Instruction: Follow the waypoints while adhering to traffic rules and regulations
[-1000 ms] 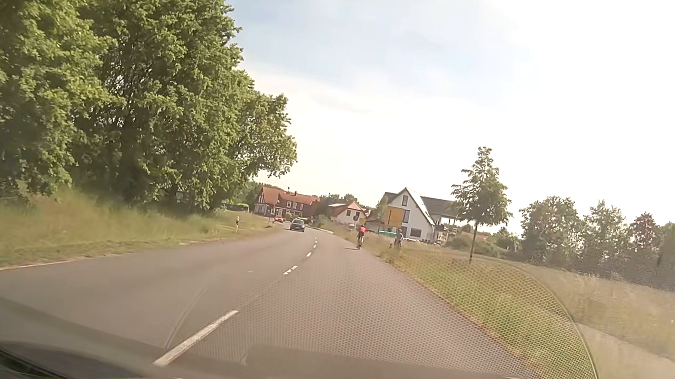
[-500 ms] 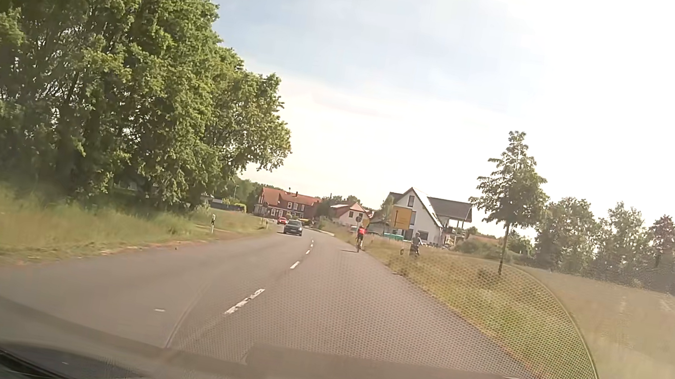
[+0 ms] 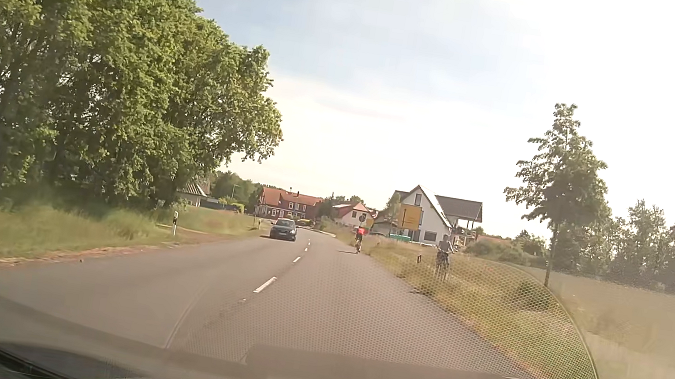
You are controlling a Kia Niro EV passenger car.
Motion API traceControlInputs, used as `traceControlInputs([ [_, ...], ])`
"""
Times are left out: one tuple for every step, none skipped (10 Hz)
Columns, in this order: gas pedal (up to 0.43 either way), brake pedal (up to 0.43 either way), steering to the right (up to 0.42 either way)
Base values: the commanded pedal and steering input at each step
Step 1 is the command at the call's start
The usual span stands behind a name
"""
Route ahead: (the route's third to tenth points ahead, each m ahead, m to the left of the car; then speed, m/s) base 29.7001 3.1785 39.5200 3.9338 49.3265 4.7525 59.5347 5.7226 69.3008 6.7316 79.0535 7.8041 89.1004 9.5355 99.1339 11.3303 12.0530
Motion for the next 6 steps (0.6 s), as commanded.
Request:
traceControlInputs([
  [0.118,0.0,-0.005],
  [0.118,0.0,-0.005],
  [0.13,0.0,-0.005],
  [0.138,0.0,-0.006],
  [0.15,0.0,-0.007],
  [0.15,0.0,-0.009],
])
